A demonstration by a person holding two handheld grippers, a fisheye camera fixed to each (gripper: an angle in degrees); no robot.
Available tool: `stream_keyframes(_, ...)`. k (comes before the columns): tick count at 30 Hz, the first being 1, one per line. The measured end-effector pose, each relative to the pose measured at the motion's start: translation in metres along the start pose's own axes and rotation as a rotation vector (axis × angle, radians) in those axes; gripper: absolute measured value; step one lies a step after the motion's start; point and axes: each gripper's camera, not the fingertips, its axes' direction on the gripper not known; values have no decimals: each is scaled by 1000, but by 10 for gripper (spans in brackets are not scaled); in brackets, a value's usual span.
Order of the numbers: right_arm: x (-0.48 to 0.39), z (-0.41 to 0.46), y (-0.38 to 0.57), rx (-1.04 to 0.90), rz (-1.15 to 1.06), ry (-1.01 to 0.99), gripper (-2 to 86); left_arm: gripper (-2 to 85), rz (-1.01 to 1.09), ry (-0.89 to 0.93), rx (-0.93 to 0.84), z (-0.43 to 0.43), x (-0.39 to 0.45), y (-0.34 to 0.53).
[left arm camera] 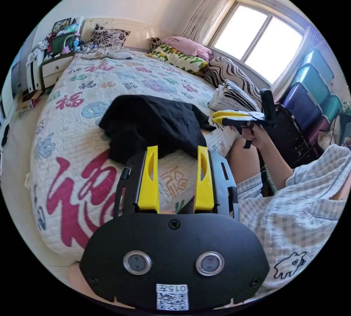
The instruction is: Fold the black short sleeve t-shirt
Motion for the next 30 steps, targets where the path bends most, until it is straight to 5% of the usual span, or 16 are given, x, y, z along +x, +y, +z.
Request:
stream_keyframes(6, -48, 59, 0, -110, -94, -72, 169, 144, -175, 170, 75, 17, -13, -16)
stream_keyframes(10, -43, 55, -5, -18, -42, -32, 56, 142, -156, 213, 156, -21, -3, -13)
stream_keyframes(13, -33, 29, -8, 75, -5, -62, 19, 138, -100, 37, 191, -60, 18, 1)
stream_keyframes(17, -23, -32, -15, 248, 14, -132, 7, 158, 6, -457, 173, -79, 61, 8)
stream_keyframes(23, -37, -123, -25, 468, -58, -110, 2, 78, 26, -409, 4, -24, 65, -26)
stream_keyframes(30, -44, -217, 0, 602, -106, 4, 1, 5, 145, -365, 125, -119, 117, -31)
